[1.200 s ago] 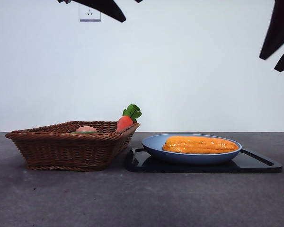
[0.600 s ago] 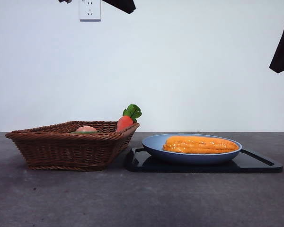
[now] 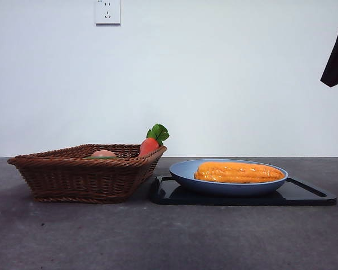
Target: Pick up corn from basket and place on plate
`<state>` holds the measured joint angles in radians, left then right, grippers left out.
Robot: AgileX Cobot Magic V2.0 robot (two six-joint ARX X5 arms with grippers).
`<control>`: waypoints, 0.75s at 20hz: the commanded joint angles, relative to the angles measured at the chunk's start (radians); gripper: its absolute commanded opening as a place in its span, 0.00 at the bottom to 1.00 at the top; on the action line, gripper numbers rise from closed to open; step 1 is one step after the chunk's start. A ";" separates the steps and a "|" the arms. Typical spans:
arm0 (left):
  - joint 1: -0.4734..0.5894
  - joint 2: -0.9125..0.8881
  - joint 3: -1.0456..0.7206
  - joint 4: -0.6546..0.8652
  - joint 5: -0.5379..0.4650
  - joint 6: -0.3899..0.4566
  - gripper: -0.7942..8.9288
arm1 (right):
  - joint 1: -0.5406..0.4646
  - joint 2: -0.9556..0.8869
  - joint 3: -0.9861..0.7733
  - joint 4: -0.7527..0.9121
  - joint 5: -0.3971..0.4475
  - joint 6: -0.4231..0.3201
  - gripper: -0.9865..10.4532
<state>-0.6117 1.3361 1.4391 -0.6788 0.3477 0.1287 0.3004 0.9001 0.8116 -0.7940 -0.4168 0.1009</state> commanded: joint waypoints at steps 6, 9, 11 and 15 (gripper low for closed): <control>0.346 -0.412 -0.349 0.352 0.003 -0.004 0.09 | 0.003 0.006 0.006 0.009 -0.001 -0.008 0.09; 0.505 -0.639 -0.600 0.466 -0.027 -0.011 0.09 | 0.003 0.006 0.006 0.009 -0.001 -0.008 0.09; 0.561 -0.763 -0.736 0.501 -0.109 -0.013 0.09 | 0.003 0.006 0.006 0.009 0.000 -0.008 0.09; 0.597 -1.004 -1.001 0.557 -0.194 -0.019 0.09 | 0.003 0.006 0.006 0.009 -0.001 -0.008 0.09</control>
<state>-0.0166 0.3336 0.4419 -0.1326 0.1566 0.1146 0.3004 0.9001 0.8116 -0.7940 -0.4164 0.1009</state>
